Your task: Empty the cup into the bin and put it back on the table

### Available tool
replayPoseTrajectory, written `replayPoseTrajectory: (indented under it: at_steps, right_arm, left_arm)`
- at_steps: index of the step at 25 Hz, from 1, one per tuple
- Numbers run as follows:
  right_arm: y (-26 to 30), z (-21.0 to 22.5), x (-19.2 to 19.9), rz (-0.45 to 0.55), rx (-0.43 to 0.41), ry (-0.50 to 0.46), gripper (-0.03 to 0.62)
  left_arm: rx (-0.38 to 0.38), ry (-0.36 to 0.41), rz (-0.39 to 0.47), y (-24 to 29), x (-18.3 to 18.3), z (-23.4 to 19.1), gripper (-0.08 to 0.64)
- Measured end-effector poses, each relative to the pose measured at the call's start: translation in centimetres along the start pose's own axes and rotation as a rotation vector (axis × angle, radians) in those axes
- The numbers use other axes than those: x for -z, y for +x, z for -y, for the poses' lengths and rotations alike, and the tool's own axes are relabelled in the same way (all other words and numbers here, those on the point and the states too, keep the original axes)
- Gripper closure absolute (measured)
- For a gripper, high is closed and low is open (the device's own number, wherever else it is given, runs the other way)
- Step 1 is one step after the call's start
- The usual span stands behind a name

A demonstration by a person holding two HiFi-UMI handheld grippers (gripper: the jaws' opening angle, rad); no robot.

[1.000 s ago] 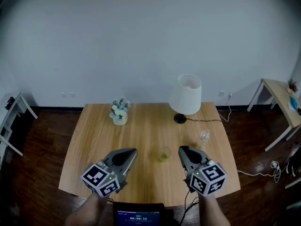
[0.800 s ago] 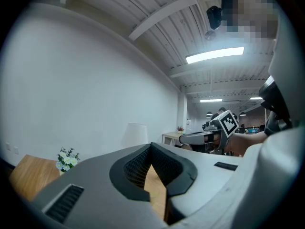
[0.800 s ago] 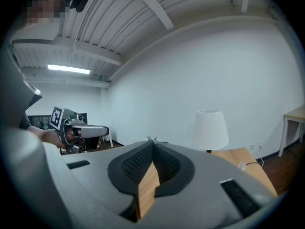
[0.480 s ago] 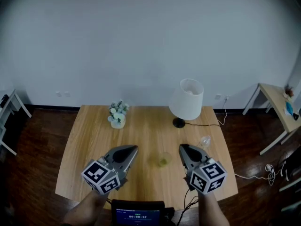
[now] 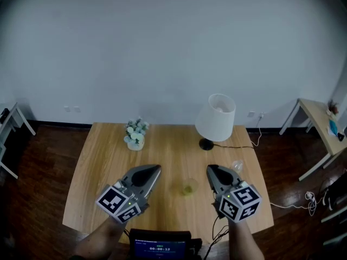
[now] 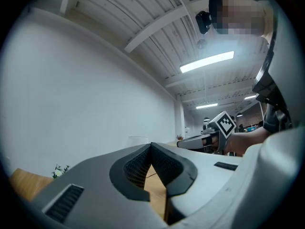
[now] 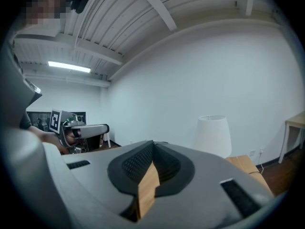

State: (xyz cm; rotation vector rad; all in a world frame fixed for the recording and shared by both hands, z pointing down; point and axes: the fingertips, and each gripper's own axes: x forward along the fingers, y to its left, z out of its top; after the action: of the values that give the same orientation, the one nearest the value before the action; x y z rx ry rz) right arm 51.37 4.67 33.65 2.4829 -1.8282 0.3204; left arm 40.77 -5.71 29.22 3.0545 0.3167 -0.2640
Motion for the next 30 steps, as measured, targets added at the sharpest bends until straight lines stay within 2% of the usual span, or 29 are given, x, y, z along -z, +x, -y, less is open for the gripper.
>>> replayPoseTrajectory:
  at_steps: [7,9,16,20,23,28,30]
  right_arm:
    - [0.8,0.8,1.2,-0.005,0.008,0.009,0.589]
    - [1.3,1.0,2.0,-0.020,0.000,0.012,0.524]
    - [3.1,1.9,6.4,-0.110,-0.020,0.032,0.402]
    - [3.8,2.3,8.7,-0.152,-0.025,0.037,0.396]
    - [4.2,2.5,10.4,-0.188,-0.027,0.042,0.356]
    - [4.7,3.0,12.5,-0.219,-0.022,0.056,0.356]
    - [5.0,3.0,13.6,-0.239,-0.028,0.061,0.313]
  left_arm:
    - [-0.016,-0.001,-0.024,0.1,1.4,-0.8,0.569]
    - [-0.021,-0.006,-0.032,0.1,2.0,-1.1,0.569]
    - [-0.046,-0.028,-0.078,0.1,4.8,-1.6,0.569]
    - [-0.057,-0.038,-0.102,0.2,6.3,-1.9,0.569]
    - [-0.063,-0.047,-0.122,0.3,7.5,-1.9,0.569]
    - [-0.087,-0.069,-0.153,0.5,9.5,-2.2,0.569]
    - [-0.099,-0.080,-0.165,0.5,10.4,-2.4,0.569]
